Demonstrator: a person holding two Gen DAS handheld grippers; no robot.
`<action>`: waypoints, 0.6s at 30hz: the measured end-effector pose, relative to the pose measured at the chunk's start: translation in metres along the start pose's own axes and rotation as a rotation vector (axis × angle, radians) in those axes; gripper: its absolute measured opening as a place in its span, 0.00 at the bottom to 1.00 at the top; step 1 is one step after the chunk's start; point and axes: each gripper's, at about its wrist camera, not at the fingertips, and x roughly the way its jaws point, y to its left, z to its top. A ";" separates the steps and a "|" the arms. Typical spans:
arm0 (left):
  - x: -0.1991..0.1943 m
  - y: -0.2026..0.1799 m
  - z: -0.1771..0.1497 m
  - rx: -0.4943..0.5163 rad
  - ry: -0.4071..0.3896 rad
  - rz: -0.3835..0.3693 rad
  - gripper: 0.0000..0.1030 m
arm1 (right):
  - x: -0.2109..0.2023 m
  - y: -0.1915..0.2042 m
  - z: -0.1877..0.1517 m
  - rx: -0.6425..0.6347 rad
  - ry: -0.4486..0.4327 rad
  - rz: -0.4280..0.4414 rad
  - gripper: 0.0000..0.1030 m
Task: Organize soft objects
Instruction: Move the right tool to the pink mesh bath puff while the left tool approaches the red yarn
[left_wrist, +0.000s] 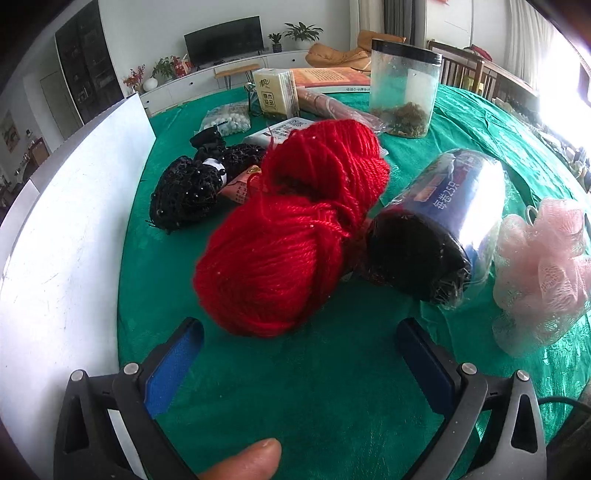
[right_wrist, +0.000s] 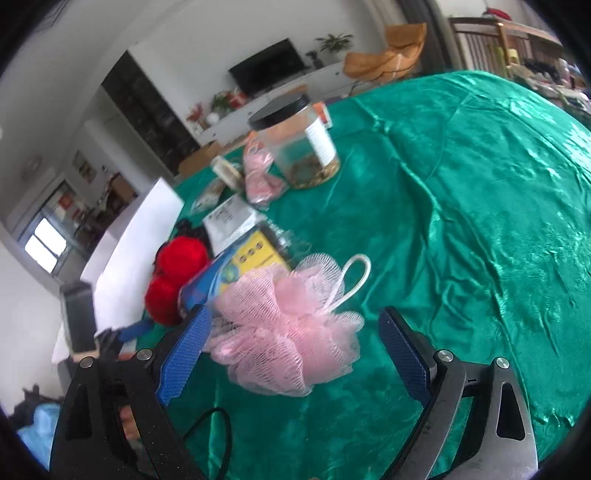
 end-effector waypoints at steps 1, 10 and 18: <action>0.002 0.002 0.001 -0.016 -0.005 -0.013 1.00 | 0.004 0.009 -0.004 -0.057 0.057 0.004 0.91; 0.017 0.011 0.019 -0.087 -0.007 -0.027 1.00 | 0.068 0.006 0.013 -0.251 0.222 -0.467 0.90; 0.023 0.015 0.027 -0.090 -0.029 -0.033 1.00 | 0.011 -0.051 0.054 0.129 -0.216 -0.446 0.90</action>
